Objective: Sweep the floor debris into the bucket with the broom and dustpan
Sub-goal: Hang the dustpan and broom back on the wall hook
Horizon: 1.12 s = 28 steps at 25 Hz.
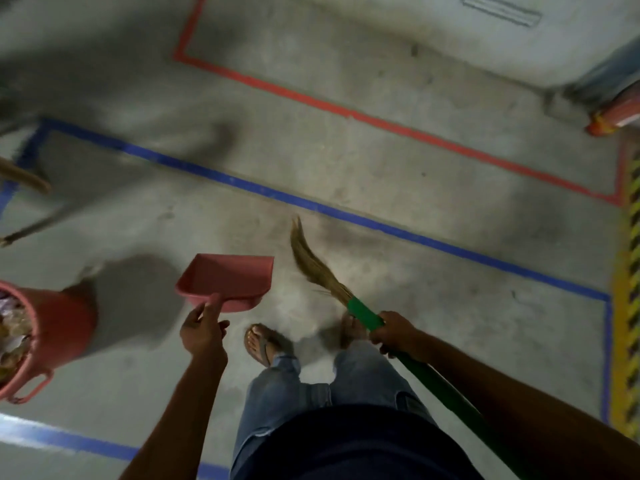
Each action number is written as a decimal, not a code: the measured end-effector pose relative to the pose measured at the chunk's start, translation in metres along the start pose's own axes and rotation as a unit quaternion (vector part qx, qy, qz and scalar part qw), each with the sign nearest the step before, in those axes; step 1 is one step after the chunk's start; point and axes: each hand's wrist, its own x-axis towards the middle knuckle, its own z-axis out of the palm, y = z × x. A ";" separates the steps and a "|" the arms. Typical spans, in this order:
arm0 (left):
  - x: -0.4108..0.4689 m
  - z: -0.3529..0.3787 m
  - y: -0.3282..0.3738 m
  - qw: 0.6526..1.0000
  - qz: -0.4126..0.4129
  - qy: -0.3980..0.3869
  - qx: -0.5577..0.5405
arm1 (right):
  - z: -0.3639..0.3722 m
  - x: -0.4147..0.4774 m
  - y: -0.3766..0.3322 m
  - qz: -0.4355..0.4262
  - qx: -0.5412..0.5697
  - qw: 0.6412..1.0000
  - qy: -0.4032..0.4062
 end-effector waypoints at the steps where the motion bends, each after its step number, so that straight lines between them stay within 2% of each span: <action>1: -0.010 0.008 -0.010 1.000 0.003 -0.004 0.023 | -0.004 -0.002 0.019 0.009 0.029 0.999 -0.010; 5: -0.051 0.067 -0.036 0.998 0.008 -0.023 0.059 | -0.045 0.001 0.084 0.045 0.128 0.991 -0.009; 9: -0.104 0.152 -0.049 0.993 0.048 -0.062 0.093 | -0.113 0.018 0.131 0.039 0.199 0.979 0.014; 15: -0.167 0.243 -0.042 0.985 0.097 -0.105 0.099 | -0.179 0.018 0.145 0.003 0.254 0.967 0.009; 21: -0.201 0.240 -0.033 0.981 0.113 -0.143 0.064 | -0.185 0.018 0.160 -0.027 0.231 0.972 0.041; 28: -0.153 0.205 0.015 0.974 0.149 -0.101 0.135 | -0.158 0.010 0.099 -0.075 0.191 0.976 0.077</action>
